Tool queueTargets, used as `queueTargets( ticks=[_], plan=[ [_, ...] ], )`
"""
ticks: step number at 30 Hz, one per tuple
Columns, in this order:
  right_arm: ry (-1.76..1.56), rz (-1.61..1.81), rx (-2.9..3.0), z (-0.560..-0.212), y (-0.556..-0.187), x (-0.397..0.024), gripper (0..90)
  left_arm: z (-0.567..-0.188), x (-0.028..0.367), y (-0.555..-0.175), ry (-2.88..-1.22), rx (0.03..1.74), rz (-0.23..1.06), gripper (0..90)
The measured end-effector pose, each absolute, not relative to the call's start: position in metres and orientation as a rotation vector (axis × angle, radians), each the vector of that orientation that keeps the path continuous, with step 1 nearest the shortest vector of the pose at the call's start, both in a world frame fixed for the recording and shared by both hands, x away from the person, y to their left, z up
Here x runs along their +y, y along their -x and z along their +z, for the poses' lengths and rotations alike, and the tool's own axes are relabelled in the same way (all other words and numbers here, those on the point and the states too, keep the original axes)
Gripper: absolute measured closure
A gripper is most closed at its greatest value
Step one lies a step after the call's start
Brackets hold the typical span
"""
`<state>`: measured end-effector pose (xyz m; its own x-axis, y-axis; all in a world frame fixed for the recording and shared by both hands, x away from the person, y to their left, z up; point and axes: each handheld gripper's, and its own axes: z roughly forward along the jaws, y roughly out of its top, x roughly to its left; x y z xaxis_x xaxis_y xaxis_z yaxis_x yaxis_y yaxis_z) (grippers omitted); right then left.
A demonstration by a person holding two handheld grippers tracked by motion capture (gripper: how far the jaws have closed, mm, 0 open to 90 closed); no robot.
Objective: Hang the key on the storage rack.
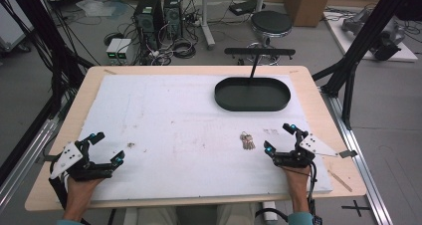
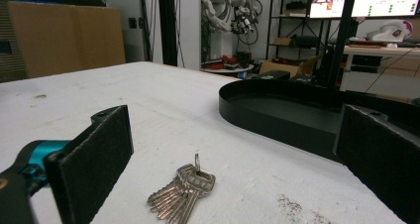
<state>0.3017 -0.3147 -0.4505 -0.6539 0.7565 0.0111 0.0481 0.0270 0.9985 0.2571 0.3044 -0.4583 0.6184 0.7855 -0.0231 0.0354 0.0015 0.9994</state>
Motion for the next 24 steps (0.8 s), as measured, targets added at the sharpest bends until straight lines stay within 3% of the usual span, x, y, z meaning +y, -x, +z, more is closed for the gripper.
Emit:
queueTargets(
  ticks=[24],
  plan=[
    [-0.845, 1.620, 1.824, -0.4449, -0.3048, -0.3130, 1.0, -0.4583, 0.3061, -0.2578, -1.456, 0.750, 0.672, 1.7]
  ],
)
